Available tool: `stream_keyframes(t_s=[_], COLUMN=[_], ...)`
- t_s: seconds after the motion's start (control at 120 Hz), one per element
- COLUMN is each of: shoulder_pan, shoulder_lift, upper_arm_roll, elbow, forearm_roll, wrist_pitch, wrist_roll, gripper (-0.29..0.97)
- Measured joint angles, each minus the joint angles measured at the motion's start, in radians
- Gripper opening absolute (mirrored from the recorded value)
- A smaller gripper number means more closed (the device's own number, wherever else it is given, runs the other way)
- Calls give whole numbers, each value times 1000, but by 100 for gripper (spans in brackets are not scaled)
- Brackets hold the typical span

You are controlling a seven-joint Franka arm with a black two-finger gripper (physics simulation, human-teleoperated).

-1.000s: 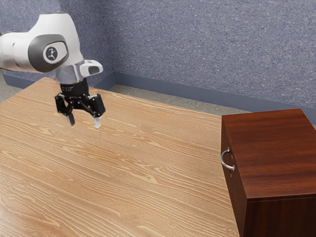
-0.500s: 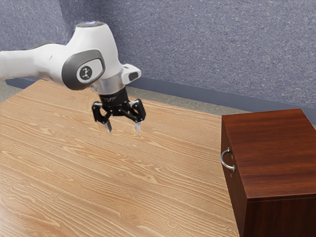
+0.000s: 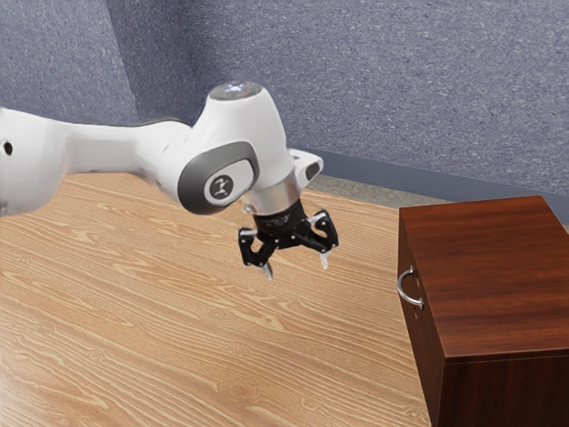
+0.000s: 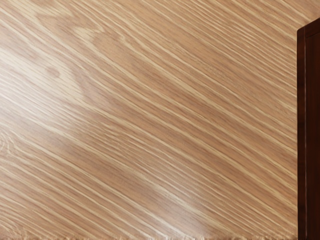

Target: Pull the drawer handle with one arm to open the drawer

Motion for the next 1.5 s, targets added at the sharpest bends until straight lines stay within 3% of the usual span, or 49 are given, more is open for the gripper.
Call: stream_keyframes(t_s=[0.417,0.883,1.5], shoulder_pan=[-68,-122,-137], shoulder_lift=[179,210,258], upper_arm_roll=[0,0,6], elbow=[177,164,141], forearm_roll=[-7,-54,-62], wrist_pitch=[96,162,271], wrist_roll=[-157,-239,-233], gripper=[68,68,68])
